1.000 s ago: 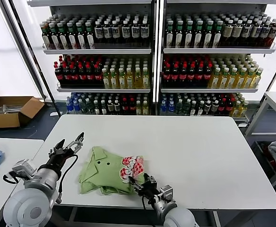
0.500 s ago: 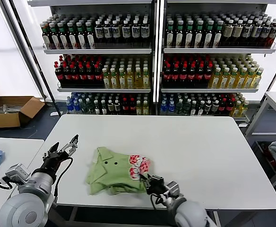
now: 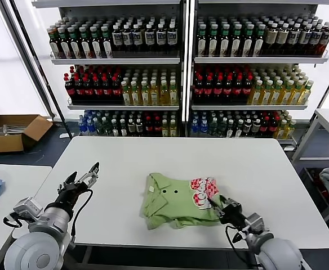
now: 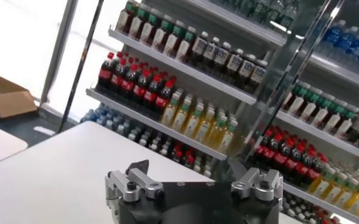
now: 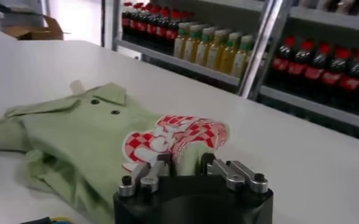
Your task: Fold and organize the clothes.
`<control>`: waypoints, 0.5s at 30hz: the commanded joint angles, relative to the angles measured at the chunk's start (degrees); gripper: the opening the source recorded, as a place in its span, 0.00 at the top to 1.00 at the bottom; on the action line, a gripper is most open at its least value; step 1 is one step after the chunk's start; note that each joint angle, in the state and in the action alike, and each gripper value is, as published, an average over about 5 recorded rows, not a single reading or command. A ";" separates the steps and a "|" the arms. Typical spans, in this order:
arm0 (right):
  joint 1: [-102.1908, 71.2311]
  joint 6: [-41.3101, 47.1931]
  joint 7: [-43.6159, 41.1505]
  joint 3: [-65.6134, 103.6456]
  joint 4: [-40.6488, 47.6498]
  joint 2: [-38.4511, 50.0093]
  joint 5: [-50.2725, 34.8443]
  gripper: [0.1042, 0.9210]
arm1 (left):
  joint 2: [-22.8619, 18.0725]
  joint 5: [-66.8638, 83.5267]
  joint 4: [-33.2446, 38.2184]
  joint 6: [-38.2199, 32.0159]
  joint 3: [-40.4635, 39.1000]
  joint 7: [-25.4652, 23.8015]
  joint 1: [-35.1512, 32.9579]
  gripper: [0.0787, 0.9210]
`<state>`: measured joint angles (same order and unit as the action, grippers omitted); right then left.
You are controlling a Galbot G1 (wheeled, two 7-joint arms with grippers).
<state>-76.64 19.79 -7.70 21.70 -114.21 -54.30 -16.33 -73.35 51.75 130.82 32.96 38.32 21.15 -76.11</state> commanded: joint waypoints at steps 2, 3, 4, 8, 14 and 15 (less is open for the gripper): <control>-3.44 -4.56 6.45 4.46 -3.14 -3.18 0.74 0.54 | -0.35 0.00 0.32 0.06 -1.51 -0.06 -0.54 0.12; -2.25 -4.65 6.65 2.68 -2.86 -4.38 0.82 0.50 | -0.27 0.02 0.40 0.06 -1.65 -0.04 -0.61 0.12; -0.92 -4.60 6.88 0.68 -2.50 -5.60 0.86 0.47 | -0.19 0.03 0.47 0.06 -1.77 -0.01 -0.68 0.12; 5.50 -3.81 8.51 -8.76 1.27 -10.94 0.79 0.33 | 0.02 0.05 0.62 0.06 -2.15 0.02 -1.14 0.12; 10.79 -2.14 11.07 -18.96 8.28 -17.96 -0.73 0.15 | 0.06 -0.06 0.79 0.06 -2.16 0.01 -1.90 0.12; 10.79 -1.74 11.35 -19.68 8.92 -18.35 -1.19 0.13 | 0.06 -0.09 0.80 0.06 -2.03 -0.02 -2.05 0.12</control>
<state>-73.02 17.38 -0.53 15.99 -112.54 -62.53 -16.12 -73.17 51.75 131.52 32.99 36.32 21.17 -77.67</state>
